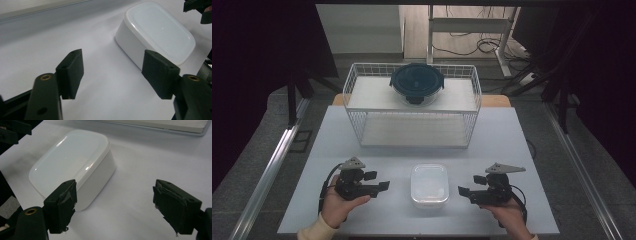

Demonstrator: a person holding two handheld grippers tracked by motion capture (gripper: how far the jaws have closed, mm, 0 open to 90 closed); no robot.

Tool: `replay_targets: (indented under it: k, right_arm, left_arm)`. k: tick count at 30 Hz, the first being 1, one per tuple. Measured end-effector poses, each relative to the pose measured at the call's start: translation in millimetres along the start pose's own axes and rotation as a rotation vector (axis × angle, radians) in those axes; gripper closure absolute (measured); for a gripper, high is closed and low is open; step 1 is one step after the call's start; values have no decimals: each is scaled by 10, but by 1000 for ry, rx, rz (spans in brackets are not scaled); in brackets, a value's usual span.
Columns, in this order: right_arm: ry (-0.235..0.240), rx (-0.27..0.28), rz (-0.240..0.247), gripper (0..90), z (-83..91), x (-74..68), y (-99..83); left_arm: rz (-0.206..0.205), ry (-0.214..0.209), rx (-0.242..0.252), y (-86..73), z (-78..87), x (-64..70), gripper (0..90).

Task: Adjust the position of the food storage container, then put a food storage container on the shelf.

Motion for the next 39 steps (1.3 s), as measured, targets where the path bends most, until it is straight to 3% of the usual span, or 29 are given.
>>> replay_targets:
  k: [5,16,20,25,30,33,36,39]
  right_arm:
    - [20,12,-3,190,16,-30,13]
    - [31,24,8,208,22,-79,42]
    - [46,18,-1,230,11,-115,50]
    - [60,27,-36,274,6,-149,100]
    - [73,46,-57,292,55,-144,288]
    - [90,49,-92,303,10,-172,393]
    - [97,9,-107,307,-112,-216,418]
    - [135,-19,-125,324,-203,-277,430]
  left_arm:
    - [-9,16,-3,2,-12,-6,322]
    - [10,-1,4,30,-6,16,304]
    - [41,-33,13,66,-24,30,298]
    - [56,-26,27,121,-40,0,300]
    - [106,-39,50,234,-22,-19,300]
    - [136,-76,42,315,-75,35,309]
    - [149,-109,29,368,-126,97,313]
    - [181,-153,29,412,-152,157,317]
Point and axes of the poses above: each handheld gripper's, and its own axes: z roughly backward along the jaws, y roughly out of its top, x roughly to its right, the point moved 9 cm from there along -z, roughly forward along the jaws, and after that the axes turned 8 degrees about y, right-handed, at the moved point
